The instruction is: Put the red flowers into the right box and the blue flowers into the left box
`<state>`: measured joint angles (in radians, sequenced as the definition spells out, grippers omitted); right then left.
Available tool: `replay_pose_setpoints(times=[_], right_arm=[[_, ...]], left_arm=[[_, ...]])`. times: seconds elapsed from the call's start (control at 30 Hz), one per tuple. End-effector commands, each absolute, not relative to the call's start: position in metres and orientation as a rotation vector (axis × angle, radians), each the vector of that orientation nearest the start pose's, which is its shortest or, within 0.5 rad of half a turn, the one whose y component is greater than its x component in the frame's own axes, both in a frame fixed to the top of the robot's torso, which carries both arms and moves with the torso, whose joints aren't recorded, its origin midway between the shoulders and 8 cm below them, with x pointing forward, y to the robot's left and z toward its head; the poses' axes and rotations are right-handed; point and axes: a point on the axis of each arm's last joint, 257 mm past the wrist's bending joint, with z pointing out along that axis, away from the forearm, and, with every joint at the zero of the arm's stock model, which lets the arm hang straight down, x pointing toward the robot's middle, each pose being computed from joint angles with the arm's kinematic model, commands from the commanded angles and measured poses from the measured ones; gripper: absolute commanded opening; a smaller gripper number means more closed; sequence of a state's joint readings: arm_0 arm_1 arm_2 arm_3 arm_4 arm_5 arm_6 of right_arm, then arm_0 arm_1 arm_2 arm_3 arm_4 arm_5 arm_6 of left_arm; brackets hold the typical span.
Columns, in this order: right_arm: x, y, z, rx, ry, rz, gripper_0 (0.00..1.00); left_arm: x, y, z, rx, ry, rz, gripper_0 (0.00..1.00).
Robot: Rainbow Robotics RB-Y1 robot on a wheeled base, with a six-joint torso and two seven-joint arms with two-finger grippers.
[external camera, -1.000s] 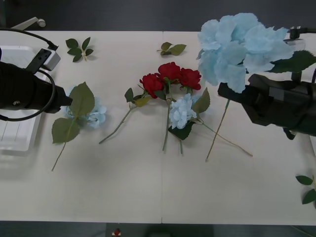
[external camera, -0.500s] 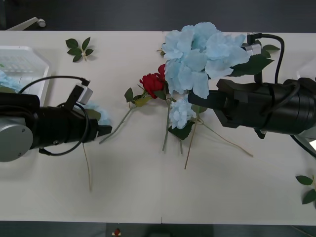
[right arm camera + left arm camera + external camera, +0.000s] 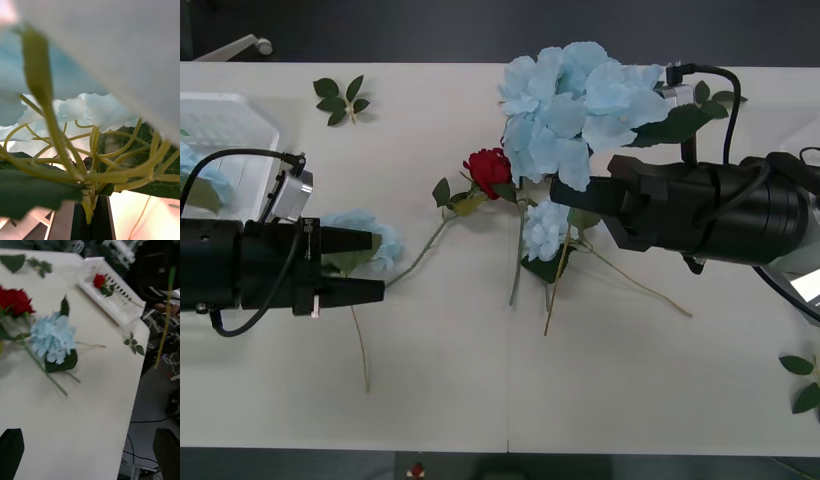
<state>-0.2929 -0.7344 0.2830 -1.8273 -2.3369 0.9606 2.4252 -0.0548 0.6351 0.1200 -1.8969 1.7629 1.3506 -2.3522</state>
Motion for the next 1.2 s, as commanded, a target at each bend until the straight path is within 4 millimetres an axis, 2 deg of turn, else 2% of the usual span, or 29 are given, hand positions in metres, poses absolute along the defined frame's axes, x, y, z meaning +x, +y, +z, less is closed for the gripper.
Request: replay_pose_setpoints(times=[0.03,0.17,0.33,0.4,0.5,0.6,0.9,1.03,1.07,1.1,1.13,1.17,1.2], right_arm=[[0.357,-0.025,-0.025,-0.862,1.400,1.523,0.00],[0.356,-0.022,-0.026,-0.872,1.396,1.525,0.00],[0.353,-0.020,-0.025,-0.883,1.384,1.527,0.00],[0.354,-0.020,-0.025,-0.885,1.384,1.524,0.00],[0.354,-0.019,-0.024,-0.884,1.380,1.525,0.00],[0.354,-0.018,-0.023,-0.886,1.378,1.524,0.00],[0.353,-0.017,-0.025,-0.887,1.379,1.526,0.00],[0.353,-0.017,-0.024,-0.890,1.376,1.524,0.00],[0.353,-0.017,-0.025,-0.888,1.376,1.525,0.00],[0.353,-0.017,-0.025,-0.889,1.375,1.524,0.00],[0.353,-0.017,-0.024,-0.890,1.374,1.525,0.00],[0.353,-0.017,-0.024,-0.891,1.373,1.524,0.00],[0.353,-0.017,-0.024,-0.891,1.373,1.524,0.00]], left_arm=[[0.341,0.105,-0.148,1.048,1.640,-1.172,1.00],[0.340,0.065,-0.142,0.996,1.489,-1.218,1.00],[0.340,0.017,-0.143,0.842,1.497,-1.341,1.00],[0.339,0.005,-0.145,0.814,1.500,-1.362,1.00],[0.330,-0.020,-0.153,0.780,1.513,-1.408,1.00],[0.327,-0.036,-0.152,0.750,1.510,-1.431,1.00],[0.322,-0.080,-0.134,0.698,1.455,-1.486,1.00],[0.323,-0.090,-0.127,0.707,1.431,-1.474,1.00],[0.323,-0.092,-0.126,0.710,1.428,-1.474,0.90],[0.324,-0.092,-0.126,0.710,1.427,-1.468,0.63],[0.324,-0.093,-0.125,0.710,1.425,-1.467,0.47],[0.324,-0.093,-0.126,0.707,1.427,-1.466,0.11],[0.325,-0.093,-0.126,0.705,1.429,-1.465,0.00]])
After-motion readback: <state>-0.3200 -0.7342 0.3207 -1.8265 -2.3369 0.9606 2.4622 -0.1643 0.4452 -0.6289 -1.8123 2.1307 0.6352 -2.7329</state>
